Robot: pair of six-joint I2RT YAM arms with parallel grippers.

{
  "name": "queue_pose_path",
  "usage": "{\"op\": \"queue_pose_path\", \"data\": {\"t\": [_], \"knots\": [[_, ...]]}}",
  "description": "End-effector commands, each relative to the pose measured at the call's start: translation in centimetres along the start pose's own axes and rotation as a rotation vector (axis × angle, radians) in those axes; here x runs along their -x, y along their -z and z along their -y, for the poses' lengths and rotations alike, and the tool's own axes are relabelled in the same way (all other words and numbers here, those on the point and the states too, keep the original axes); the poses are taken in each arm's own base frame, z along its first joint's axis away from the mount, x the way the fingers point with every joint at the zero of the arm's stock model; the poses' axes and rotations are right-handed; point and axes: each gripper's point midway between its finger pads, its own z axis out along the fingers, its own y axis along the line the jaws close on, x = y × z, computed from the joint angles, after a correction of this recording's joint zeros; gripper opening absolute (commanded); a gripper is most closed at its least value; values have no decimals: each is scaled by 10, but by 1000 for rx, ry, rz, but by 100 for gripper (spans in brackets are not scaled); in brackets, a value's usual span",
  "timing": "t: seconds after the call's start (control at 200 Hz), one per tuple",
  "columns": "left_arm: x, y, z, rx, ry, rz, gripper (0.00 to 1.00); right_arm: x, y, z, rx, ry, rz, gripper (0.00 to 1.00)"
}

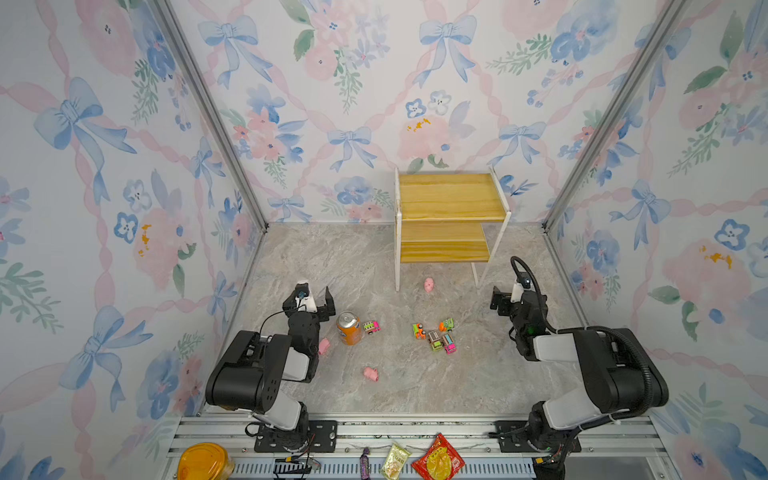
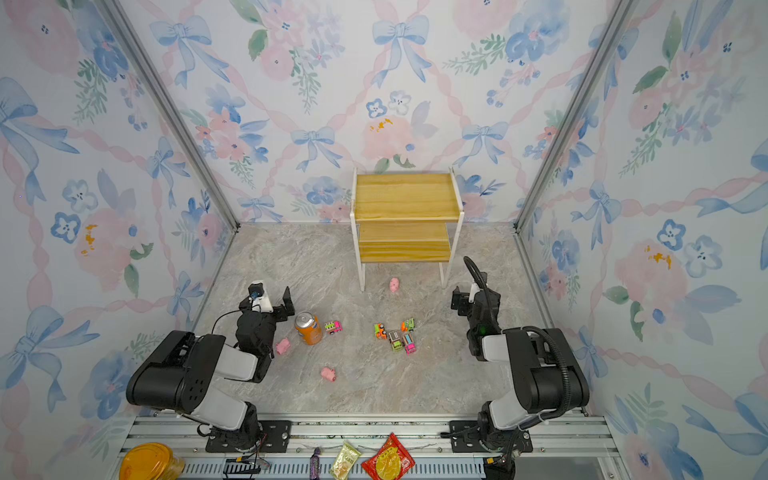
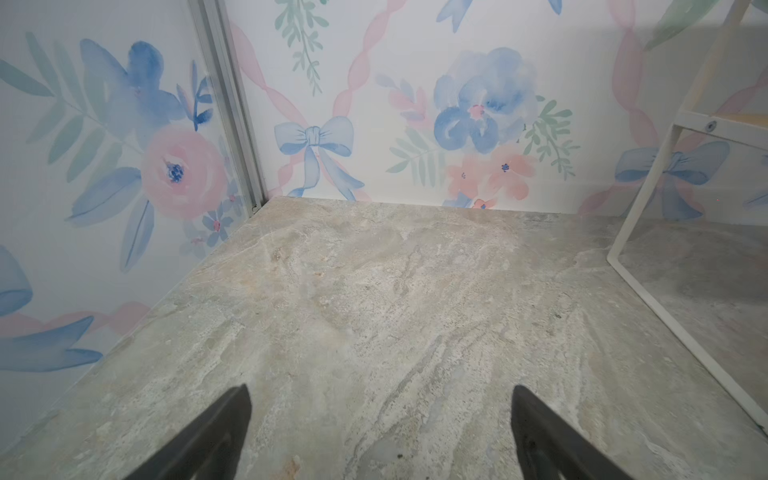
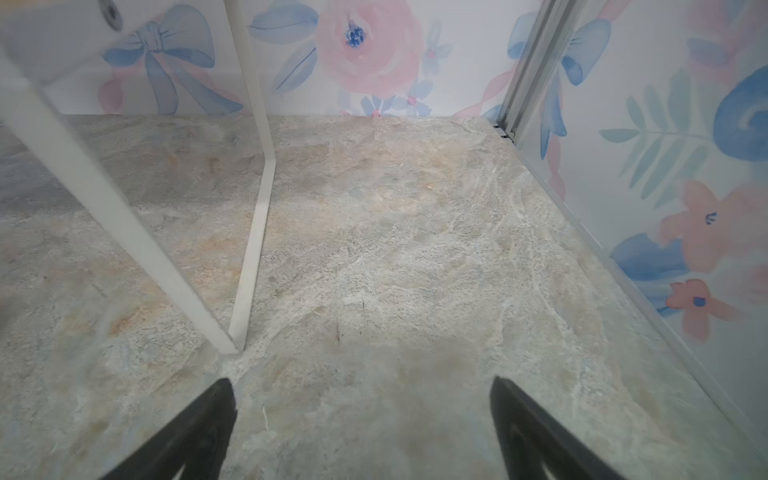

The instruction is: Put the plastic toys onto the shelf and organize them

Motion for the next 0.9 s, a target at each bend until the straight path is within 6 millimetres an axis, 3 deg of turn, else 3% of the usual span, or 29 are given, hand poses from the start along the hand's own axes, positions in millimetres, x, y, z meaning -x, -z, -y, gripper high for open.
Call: {"op": "queue_pose_path", "data": {"t": [0.0,0.895], "knots": [[5,-3,0,6,-16,19,98,9,-3,-1,6,-2,21,97],[5,-4,-1,18,-9,16,98,9,-4,0,7,-4,19,97]]}}
